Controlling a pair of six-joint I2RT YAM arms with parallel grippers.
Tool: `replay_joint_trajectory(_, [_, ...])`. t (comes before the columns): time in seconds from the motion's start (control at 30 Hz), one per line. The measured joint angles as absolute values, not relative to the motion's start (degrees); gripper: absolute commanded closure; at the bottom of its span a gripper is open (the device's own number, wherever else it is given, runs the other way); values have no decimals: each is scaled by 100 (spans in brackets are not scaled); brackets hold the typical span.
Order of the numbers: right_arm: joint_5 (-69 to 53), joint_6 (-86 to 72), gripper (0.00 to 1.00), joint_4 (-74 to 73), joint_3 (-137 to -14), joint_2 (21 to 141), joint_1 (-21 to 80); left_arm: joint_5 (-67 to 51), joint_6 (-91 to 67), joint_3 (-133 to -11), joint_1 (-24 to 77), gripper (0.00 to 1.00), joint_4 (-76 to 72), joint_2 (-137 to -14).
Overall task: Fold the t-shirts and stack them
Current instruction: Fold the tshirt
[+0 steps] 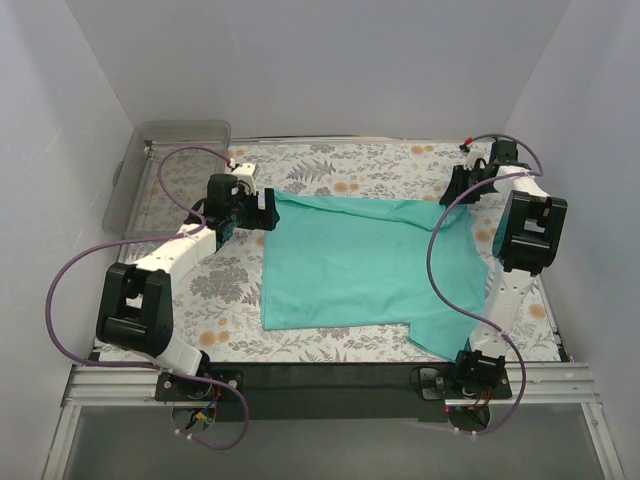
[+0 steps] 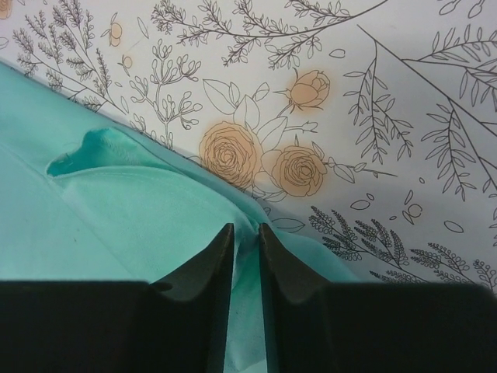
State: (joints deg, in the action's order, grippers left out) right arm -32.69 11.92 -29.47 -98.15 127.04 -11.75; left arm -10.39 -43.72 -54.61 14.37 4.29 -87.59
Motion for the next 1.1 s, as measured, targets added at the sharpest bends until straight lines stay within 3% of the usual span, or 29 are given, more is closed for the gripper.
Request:
replay_joint_trajectory(0.17, [-3293,1170,99,-2961,-9850,12715,-1170,-1149,-4484,-5537,1415,23,410,-9039])
replay_joint_trajectory(0.43, [-3500,1140,99,-2950,-9926,12713,-1170,-1358,-4860,-6394,1284,26,504,-9817])
replay_joint_trajectory(0.9, [-3913,1041,99,-2685,-9771,12293,-1170,-1282,-4987,-8156,1173,51,972,-11474])
replay_joint_trajectory(1.1, [-4012,1020,99,-2670,-9769,12293,-1170,-1238,-4847,-8549,1173,53,1164,-11922])
